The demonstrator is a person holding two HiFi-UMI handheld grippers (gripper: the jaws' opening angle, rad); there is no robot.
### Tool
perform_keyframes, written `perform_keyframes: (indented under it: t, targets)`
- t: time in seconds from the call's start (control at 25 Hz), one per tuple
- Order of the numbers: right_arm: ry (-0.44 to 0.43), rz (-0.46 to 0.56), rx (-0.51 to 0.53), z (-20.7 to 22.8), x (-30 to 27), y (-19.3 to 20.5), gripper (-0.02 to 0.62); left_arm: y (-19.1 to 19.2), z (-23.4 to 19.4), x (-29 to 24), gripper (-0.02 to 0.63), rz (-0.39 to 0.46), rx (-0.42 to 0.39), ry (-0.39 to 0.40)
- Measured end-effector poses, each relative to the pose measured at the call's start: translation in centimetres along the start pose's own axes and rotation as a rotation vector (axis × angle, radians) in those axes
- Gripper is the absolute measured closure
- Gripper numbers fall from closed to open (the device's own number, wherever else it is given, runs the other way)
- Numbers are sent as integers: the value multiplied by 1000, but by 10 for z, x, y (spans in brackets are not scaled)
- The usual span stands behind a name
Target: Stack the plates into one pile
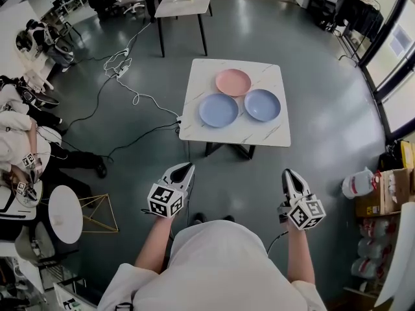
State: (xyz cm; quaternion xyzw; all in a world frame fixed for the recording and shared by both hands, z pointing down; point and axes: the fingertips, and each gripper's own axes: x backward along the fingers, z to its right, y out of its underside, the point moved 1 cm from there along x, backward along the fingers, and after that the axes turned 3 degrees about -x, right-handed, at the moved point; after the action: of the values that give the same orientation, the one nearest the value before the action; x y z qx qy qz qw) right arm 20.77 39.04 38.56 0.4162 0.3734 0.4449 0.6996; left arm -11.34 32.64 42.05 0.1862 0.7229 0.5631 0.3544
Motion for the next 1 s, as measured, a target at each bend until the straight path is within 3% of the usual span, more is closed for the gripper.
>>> perform_keyframes:
  t: [0.64, 1.0]
  targets:
    - [-21, -56, -18, 62, 22, 9, 566, 27, 46, -23, 592, -27, 65, -71]
    - [-18, -98, -30, 74, -5, 16, 566, 34, 30, -44, 592, -43, 97, -78]
